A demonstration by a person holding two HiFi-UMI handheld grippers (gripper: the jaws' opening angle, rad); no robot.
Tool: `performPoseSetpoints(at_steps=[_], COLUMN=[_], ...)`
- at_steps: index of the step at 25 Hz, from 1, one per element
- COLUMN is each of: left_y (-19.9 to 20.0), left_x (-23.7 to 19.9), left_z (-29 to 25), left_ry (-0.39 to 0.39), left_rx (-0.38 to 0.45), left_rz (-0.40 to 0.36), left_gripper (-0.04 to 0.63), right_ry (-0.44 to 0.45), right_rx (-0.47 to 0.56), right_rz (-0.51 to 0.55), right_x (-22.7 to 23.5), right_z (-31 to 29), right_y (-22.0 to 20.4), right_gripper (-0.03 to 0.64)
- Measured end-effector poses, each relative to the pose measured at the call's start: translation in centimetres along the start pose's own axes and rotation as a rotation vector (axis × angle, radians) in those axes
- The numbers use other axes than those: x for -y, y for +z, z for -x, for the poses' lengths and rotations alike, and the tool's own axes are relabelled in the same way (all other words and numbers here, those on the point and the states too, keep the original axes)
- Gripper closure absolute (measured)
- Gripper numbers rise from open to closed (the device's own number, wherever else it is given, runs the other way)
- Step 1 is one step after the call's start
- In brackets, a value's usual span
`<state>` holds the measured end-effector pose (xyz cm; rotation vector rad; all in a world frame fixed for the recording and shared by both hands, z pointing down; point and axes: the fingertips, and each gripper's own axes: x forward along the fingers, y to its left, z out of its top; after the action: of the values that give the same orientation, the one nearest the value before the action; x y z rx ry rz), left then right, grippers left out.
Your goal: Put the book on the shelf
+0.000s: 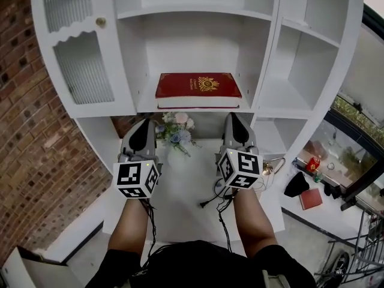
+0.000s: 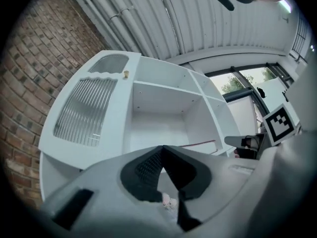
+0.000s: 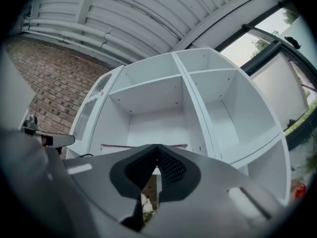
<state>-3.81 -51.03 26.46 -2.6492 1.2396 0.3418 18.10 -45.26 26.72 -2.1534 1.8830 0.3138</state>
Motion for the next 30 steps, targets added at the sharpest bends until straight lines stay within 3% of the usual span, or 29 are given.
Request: performPoseSetpoints(at_steps=[3,9,13,20,30], left_y=[-2.4,-8.9,-11.6,-13.6,-13.4], left_x=[0.2,1.1,1.9,2.5,3.0], left_z=[1.6,3.7,4.7,5.7,6.4], left_ry=[0.007,0.019,-0.001,-0.029,-0.042], left_rx=[-0.022,-0.152,-0.213,-0.268,-0.267], left_rz=[0.02,-0.067,-0.005,0.044,0.07], left_gripper=[0.595,0.594,0.594,0.594,0.594], right_ry=[0.052,0.086,0.09,0.1,0.127], right_rx=[-0.038,-0.154,-0.216,-0.23,-0.263], right_rz=[-0.008,-0.021,-0.007,-0.013,0.0], right_x=[-1.1,-2.6,-3.4,-4.2,-5.1], right_z=[1.1,3.1,4.6,6.3,7.5], right_y=[-2.5,-8.8,-11.8,-13.0,-13.7], right_gripper=[0.604,0.604,0.604,0.606,0.606])
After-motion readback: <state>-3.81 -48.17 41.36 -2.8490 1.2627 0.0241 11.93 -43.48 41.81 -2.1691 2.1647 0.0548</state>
